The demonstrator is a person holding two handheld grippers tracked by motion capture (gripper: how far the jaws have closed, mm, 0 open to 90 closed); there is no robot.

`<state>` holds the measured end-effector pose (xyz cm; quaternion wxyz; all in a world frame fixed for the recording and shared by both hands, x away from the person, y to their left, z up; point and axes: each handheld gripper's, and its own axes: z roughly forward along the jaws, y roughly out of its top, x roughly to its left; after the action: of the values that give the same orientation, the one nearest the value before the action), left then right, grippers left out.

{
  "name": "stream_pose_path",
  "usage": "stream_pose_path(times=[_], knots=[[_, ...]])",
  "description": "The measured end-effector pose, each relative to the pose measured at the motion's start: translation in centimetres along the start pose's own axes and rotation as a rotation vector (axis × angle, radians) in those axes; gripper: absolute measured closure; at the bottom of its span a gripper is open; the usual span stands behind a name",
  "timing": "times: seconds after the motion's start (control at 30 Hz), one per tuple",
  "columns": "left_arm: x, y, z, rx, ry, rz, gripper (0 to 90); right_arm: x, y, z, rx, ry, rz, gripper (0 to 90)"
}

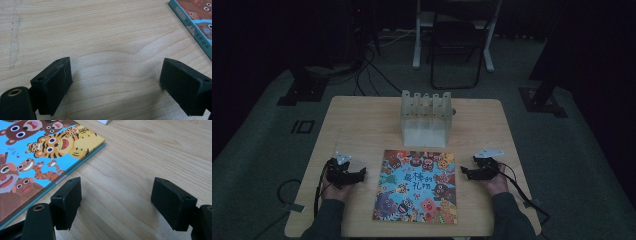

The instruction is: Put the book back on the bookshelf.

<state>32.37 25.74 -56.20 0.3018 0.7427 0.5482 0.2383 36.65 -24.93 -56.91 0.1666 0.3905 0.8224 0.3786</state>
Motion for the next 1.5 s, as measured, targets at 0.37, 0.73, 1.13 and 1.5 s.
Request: stream_pose_path(times=[0.37, 0.73, 1.13, 1.5], knots=[[0.0, 0.0, 0.0, -0.002, 0.001, -0.001, 10.8, 0.2, 0.0, 0.0, 0.003, -0.009, -0.009, 23.2], [0.0, 0.0, 0.0, -0.002, 0.002, -0.001, 10.8, 0.8, 1.3, -0.9, -0.031, -0.007, -0.008, 24.6], [0.0, 0.0, 0.0, -0.002, 0.001, -0.001, 10.8, 1.8, 3.5, -1.6, -0.070, 0.011, -0.049, 28.1], [-0.2, -0.1, -0.2, -0.025, -0.030, 0.034, 22.6, 1.9, 5.4, -1.2, -0.111, 0.076, -0.033, 49.6]])
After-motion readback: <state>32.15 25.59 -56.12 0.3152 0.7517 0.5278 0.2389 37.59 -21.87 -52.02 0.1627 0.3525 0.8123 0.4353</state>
